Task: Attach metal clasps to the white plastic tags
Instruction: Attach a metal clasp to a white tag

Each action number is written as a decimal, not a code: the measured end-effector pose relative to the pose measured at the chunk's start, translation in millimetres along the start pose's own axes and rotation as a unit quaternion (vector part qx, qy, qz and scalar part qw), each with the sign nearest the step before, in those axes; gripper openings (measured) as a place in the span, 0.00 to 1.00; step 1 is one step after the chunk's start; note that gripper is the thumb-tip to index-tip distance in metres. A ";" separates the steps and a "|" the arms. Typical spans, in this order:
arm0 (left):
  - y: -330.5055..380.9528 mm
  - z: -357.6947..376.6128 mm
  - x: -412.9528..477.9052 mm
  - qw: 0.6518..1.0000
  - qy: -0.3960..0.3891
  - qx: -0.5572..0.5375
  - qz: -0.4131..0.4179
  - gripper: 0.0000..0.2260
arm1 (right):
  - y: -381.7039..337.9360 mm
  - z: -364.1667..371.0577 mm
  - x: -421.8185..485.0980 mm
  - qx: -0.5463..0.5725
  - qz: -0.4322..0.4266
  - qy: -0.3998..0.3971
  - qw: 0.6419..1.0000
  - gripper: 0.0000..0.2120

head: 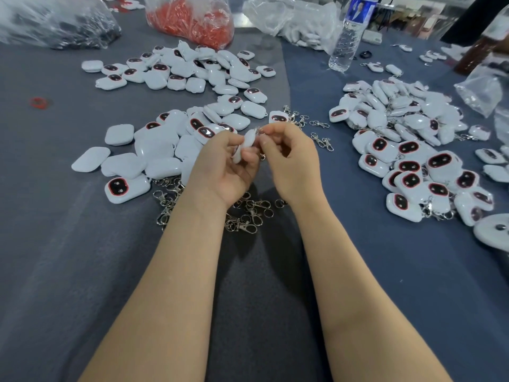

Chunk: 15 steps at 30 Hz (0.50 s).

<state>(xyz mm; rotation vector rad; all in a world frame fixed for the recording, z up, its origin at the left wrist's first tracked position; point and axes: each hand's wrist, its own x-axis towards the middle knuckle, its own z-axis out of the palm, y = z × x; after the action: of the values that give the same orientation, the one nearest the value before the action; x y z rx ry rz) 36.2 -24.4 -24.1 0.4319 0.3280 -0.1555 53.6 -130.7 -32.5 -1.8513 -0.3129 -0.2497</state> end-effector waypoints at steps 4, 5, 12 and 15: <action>-1.1 1.5 -2.8 0.996 -0.029 -0.061 -0.054 0.10 | 1.4 1.3 -1.4 -0.045 -0.020 0.036 0.998 0.06; -1.1 1.7 -3.2 0.996 -0.031 -0.066 -0.058 0.10 | 1.2 1.7 -2.4 -0.055 -0.034 0.046 0.997 0.05; -3.2 2.4 1.4 0.988 0.052 0.129 0.073 0.05 | 0.4 3.3 -4.4 -0.182 -0.120 0.052 0.974 0.05; -8.9 3.5 3.3 0.809 0.145 0.483 0.302 0.06 | 4.5 1.9 -1.7 -0.250 -0.099 0.004 0.963 0.07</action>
<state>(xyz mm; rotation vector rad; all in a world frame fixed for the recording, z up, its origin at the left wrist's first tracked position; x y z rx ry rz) 38.3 -34.1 -25.7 1.5679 0.3806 0.4064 53.6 -130.3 -37.7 -2.3177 -0.4618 -0.5113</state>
